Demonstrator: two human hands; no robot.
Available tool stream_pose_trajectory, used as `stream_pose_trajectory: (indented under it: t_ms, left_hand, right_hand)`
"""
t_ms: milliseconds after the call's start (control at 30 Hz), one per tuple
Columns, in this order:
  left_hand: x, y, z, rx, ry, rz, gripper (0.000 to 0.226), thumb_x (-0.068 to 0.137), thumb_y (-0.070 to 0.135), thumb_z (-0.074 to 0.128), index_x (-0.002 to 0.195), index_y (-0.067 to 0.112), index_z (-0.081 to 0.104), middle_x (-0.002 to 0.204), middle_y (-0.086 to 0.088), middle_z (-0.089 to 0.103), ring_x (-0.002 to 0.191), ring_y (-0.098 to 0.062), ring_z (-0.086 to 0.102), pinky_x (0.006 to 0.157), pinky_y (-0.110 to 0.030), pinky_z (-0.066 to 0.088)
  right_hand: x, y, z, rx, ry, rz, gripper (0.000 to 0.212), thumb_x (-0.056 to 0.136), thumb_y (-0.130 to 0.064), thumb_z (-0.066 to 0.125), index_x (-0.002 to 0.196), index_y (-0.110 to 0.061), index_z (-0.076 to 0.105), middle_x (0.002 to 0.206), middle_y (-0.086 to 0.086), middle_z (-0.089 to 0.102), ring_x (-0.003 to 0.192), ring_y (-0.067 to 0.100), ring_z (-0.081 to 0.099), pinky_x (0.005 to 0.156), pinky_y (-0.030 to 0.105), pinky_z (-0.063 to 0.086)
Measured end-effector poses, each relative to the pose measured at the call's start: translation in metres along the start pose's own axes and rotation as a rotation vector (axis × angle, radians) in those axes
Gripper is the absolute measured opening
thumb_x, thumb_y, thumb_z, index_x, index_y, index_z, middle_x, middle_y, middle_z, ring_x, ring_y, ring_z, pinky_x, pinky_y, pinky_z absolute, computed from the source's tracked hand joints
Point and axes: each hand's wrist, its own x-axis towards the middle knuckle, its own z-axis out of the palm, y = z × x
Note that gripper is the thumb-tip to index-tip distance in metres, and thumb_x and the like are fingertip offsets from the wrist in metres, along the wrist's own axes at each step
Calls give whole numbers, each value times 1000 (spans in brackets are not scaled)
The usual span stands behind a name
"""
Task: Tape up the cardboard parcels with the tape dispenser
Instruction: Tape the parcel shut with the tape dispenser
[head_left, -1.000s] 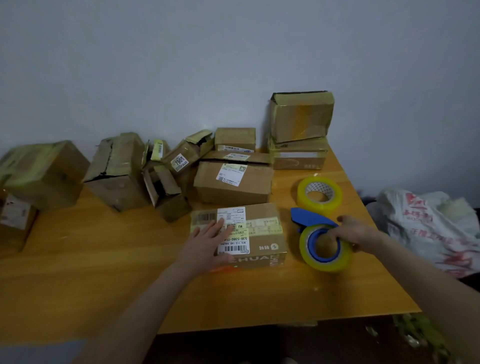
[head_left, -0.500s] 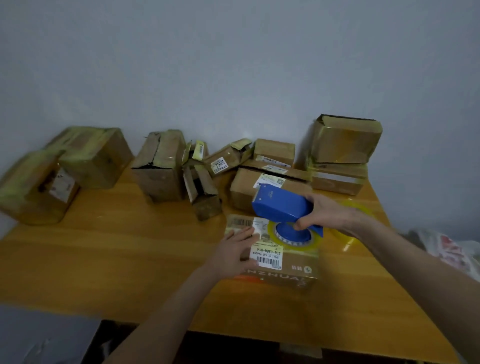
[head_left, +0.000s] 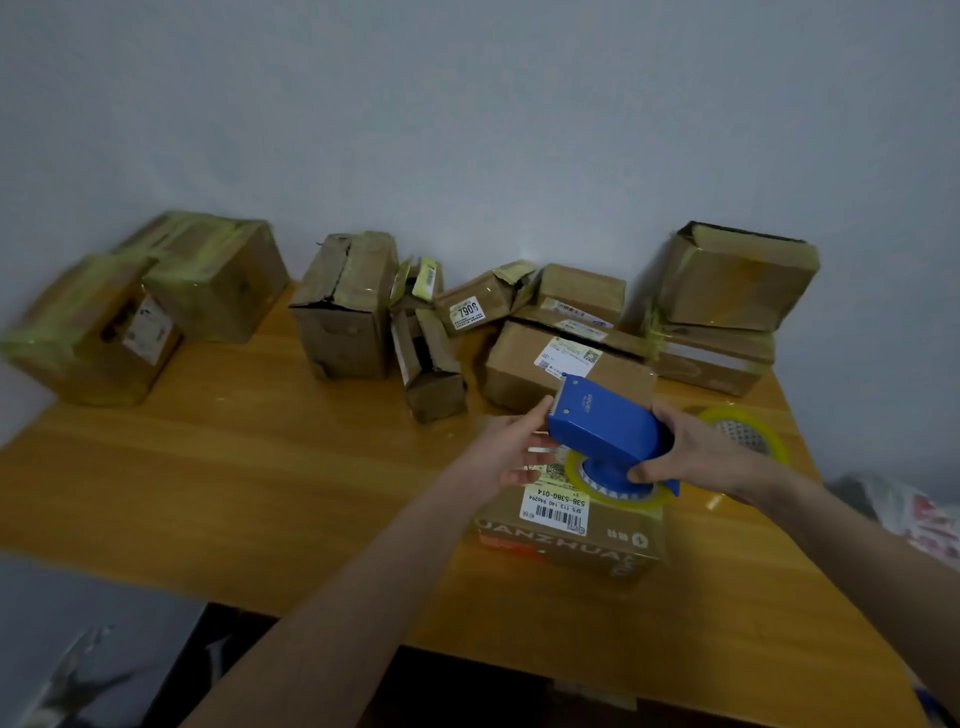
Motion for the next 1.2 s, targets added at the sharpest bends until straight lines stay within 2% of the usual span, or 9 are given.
stream_pose_trajectory:
  t_ms: [100, 233, 300, 433, 567, 633, 733, 933, 1200]
  left_hand:
    - [5, -3, 6, -48, 27, 4, 29, 90, 34, 62, 112, 15, 63, 107, -3, 68, 96, -15, 61, 77, -26, 49]
    - [8, -2, 1, -17, 81, 20, 7, 93, 19, 59, 97, 17, 64, 101, -2, 68, 95, -15, 61, 78, -27, 49]
    - [9, -1, -2, -13, 62, 22, 10, 96, 22, 54, 96, 18, 63, 101, -1, 68, 94, -14, 62, 78, -29, 50]
    - [7, -1, -10, -92, 34, -10, 35, 101, 32, 36, 91, 18, 66, 99, 0, 69, 98, -18, 61, 74, -32, 47]
    - [5, 2, -12, 73, 108, 8, 27, 93, 41, 54, 92, 16, 65, 96, 0, 69, 97, -17, 62, 68, -27, 48]
    - [5, 5, -12, 127, 169, 41, 16, 90, 31, 63, 89, 14, 64, 89, -1, 70, 89, -14, 64, 62, -23, 49]
    - [2, 12, -16, 156, 239, 99, 6, 91, 16, 61, 88, 14, 65, 77, -2, 67, 67, -8, 62, 54, -17, 50]
    - [-2, 13, -29, 206, 273, 185, 6, 91, 14, 60, 88, 14, 65, 76, -2, 64, 67, -9, 61, 53, -17, 50]
    - [-10, -9, -82, 150, 420, 165, 15, 87, 18, 68, 78, 6, 71, 67, -1, 60, 61, -10, 58, 51, -19, 53]
  right_hand:
    - [-2, 4, -2, 10, -10, 0, 55, 70, -11, 83, 114, -16, 50, 107, 4, 61, 97, 16, 63, 77, 28, 55]
    - [-3, 3, -2, 13, -32, -15, 53, 71, -12, 82, 111, -21, 49, 106, 1, 61, 95, 12, 63, 69, 20, 52]
    - [-2, 2, -3, 12, -35, -19, 53, 71, -11, 82, 111, -22, 49, 107, 1, 60, 97, 14, 62, 72, 23, 53]
    - [-3, 0, -4, -4, -38, -41, 49, 72, -9, 81, 107, -21, 49, 105, 1, 59, 95, 13, 62, 70, 21, 52]
    - [-1, -6, -3, -40, -42, -85, 46, 73, -7, 80, 103, -25, 50, 103, 1, 59, 93, 13, 62, 66, 18, 52]
    - [1, -11, -2, -65, -32, -113, 46, 73, -8, 80, 103, -25, 51, 103, 2, 60, 92, 14, 62, 67, 19, 53]
    - [0, -24, -4, -135, 7, -191, 47, 73, -13, 81, 103, -32, 51, 99, -5, 60, 87, 10, 62, 64, 16, 49]
    - [-3, -50, -11, -305, 5, -323, 63, 71, -26, 82, 120, -32, 42, 106, -16, 53, 93, 7, 58, 70, 16, 47]
    - [-12, -30, -25, -333, 8, -256, 59, 71, -25, 81, 113, -40, 43, 102, -15, 58, 89, 2, 59, 66, 14, 44]
